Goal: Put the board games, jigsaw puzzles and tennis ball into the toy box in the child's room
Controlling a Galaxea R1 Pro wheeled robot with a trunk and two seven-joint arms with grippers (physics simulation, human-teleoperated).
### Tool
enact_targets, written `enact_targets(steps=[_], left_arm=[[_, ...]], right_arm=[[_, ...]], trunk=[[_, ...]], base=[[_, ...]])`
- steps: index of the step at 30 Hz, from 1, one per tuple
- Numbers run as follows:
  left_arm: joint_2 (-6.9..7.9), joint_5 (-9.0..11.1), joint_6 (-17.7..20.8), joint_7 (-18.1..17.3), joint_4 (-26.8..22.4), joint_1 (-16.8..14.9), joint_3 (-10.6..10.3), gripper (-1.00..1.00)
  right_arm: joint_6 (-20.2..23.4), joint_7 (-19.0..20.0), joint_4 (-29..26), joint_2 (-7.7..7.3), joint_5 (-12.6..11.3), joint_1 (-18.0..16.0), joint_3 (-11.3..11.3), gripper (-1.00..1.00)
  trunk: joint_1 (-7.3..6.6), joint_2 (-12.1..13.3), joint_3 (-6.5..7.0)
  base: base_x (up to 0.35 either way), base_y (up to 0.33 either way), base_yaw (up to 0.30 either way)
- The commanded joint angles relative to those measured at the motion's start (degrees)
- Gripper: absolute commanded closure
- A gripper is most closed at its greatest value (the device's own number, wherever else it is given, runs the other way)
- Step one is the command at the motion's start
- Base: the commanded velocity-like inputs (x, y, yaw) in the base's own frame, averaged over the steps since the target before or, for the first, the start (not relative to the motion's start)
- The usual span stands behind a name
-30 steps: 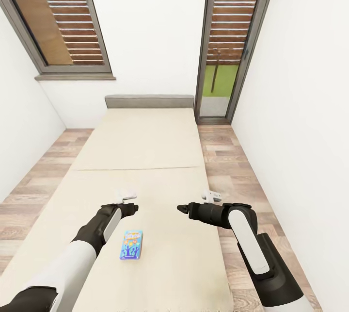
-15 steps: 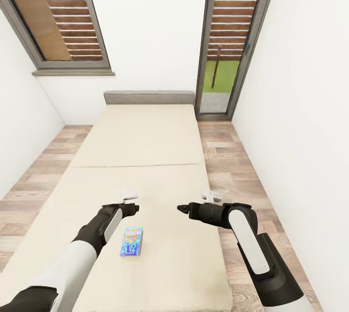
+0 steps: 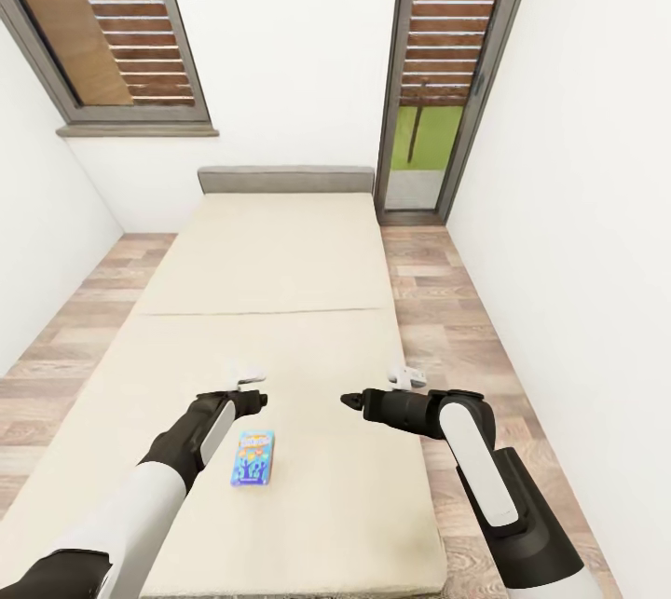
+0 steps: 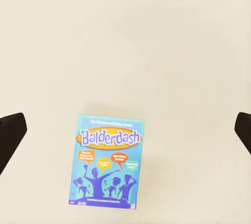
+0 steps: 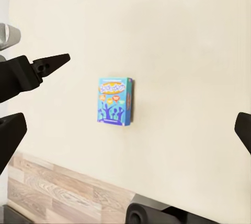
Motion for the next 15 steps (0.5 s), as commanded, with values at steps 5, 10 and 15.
enact_targets(steps=[5, 10, 15], left_arm=[[0.04, 0.6, 0.3, 0.5, -0.1, 0.0, -0.3, -1.00], [0.00, 0.6, 0.3, 0.5, -0.1, 0.0, -0.3, -1.00], [0.03, 0.6, 0.3, 0.5, -0.1, 0.0, -0.3, -1.00]], right_arm=[[0.1, -0.6, -0.1, 0.02, -0.6, 0.0, 0.0, -1.00], [0.1, -0.6, -0.1, 0.01, -0.6, 0.0, 0.0, -1.00], [0.1, -0.6, -0.1, 0.01, -0.6, 0.0, 0.0, -1.00]], trunk=[[0.03, -0.1, -0.57], [0.03, -0.1, -1.04], [0.03, -0.1, -1.52]], base=[[0.000, 0.000, 0.000], [0.000, 0.000, 0.000], [0.000, 0.000, 0.000]])
